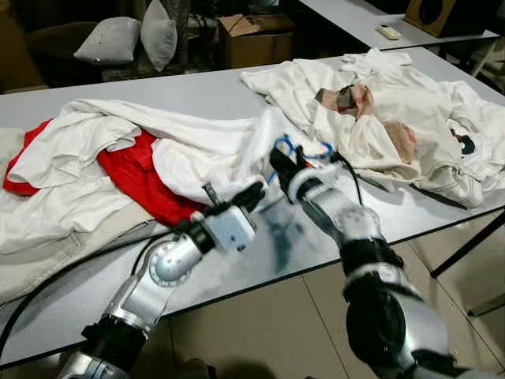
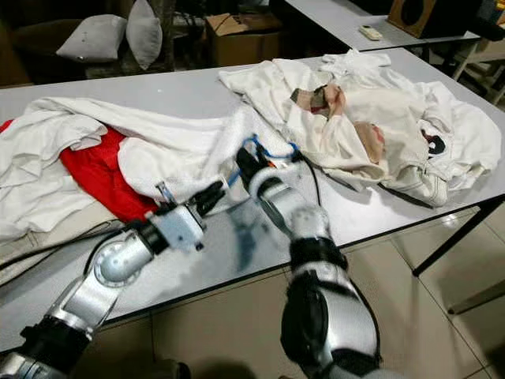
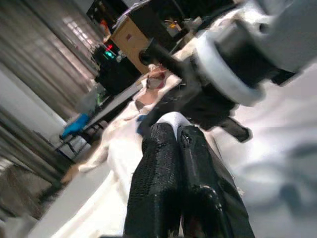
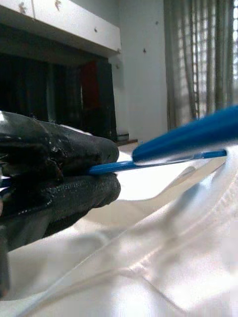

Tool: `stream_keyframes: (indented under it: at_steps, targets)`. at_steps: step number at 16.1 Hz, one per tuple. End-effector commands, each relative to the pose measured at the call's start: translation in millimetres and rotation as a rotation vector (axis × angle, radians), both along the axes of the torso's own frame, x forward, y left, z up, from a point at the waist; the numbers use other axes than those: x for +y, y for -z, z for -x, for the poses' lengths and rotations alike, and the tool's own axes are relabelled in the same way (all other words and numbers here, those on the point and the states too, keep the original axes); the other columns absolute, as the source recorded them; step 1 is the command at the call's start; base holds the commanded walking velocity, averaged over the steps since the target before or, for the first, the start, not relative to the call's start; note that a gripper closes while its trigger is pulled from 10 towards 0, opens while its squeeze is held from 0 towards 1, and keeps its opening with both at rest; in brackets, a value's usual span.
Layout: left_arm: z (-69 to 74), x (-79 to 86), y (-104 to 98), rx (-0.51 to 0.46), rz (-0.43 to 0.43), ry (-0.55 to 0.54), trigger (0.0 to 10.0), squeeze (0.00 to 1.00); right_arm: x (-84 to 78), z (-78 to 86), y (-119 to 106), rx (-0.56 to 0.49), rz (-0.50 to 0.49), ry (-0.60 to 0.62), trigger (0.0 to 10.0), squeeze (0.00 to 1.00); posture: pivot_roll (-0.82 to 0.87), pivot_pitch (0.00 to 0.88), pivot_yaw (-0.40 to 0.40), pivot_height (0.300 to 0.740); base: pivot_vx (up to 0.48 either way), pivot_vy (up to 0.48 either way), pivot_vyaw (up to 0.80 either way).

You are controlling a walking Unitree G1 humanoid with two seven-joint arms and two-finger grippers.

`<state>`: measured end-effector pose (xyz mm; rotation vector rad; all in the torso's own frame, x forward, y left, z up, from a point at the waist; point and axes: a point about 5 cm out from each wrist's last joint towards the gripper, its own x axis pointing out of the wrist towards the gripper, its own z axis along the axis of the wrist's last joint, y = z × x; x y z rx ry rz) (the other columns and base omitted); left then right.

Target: Hang hanger

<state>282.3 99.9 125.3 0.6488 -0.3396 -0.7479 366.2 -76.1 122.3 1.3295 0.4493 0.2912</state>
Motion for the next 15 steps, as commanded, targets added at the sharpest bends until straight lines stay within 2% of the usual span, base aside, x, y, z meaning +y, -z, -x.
stream_keyframes:
  at_steps: [1, 2, 3, 4, 7, 9, 11, 12, 13, 15]
  targets:
    - [6.3, -7.6, 5.2, 0.113, 0.028, 0.068, 8.3, 0.00, -1.0, 1.4, -2.5, -0.001, 0.001, -0.004, 10.0, 0.00, 0.08, 0.004, -0.028, 0.740, 0.000, 0.000, 0.00]
    - [9.2, -10.0, 6.3, 0.144, 0.033, 0.092, 10.0, 0.00, -4.5, 1.4, -2.5, -0.002, 0.000, 0.005, 10.0, 0.00, 0.08, 0.004, -0.028, 0.740, 0.000, 0.000, 0.00]
    - [13.1, -13.7, 6.1, 0.238, 0.083, 0.131, 10.0, 1.00, -12.6, 1.4, -3.6, -0.006, -0.005, 0.036, 10.0, 0.00, 0.08, 0.000, -0.022, 0.740, 0.000, 0.000, 0.00]
    - [14.2, -15.4, 3.3, 0.291, 0.120, 0.156, 10.0, 1.00, -17.6, 2.9, -5.2, -0.010, -0.009, 0.054, 10.0, 0.00, 0.08, 0.000, -0.018, 0.740, 0.000, 0.000, 0.00]
    - [12.2, -11.8, -3.3, 0.345, 0.136, 0.171, 10.0, 1.00, -25.9, 4.8, -6.6, -0.023, -0.004, 0.067, 10.0, 0.00, 0.09, 0.000, -0.011, 0.740, 0.000, 0.000, 0.00]
    - [7.8, -0.6, -8.1, 0.393, 0.126, 0.143, 10.0, 1.00, -30.3, 5.4, -8.9, -0.042, -0.008, 0.071, 10.0, 0.00, 0.10, 0.000, -0.006, 0.740, 0.000, 0.000, 0.00]
    - [3.3, 15.6, -18.7, 0.433, 0.198, 0.068, 10.0, 1.00, -34.2, 7.5, -10.9, -0.069, 0.026, 0.071, 10.0, 0.00, 0.10, 0.000, 0.005, 0.740, 0.000, 0.000, 0.00]
    - [3.0, 21.7, -25.8, 0.442, 0.251, 0.053, 10.0, 1.00, -36.5, 8.2, -13.5, -0.102, 0.074, 0.063, 10.0, 0.00, 0.10, 0.000, 0.007, 0.740, 0.000, 0.000, 0.00]
    - [3.0, 28.6, -36.0, 0.456, 0.333, 0.038, 10.0, 0.00, -39.8, 9.1, -15.8, -0.112, 0.083, 0.066, 10.0, 0.00, 0.09, 0.000, 0.012, 0.740, 0.000, 0.000, 0.80]
    - [4.6, 36.9, -54.3, 0.461, 0.441, 0.036, 10.0, 0.00, -47.1, 10.8, -20.7, -0.128, 0.111, 0.069, 10.0, 0.00, 0.09, 0.000, 0.012, 0.740, 0.000, 0.000, 0.80]
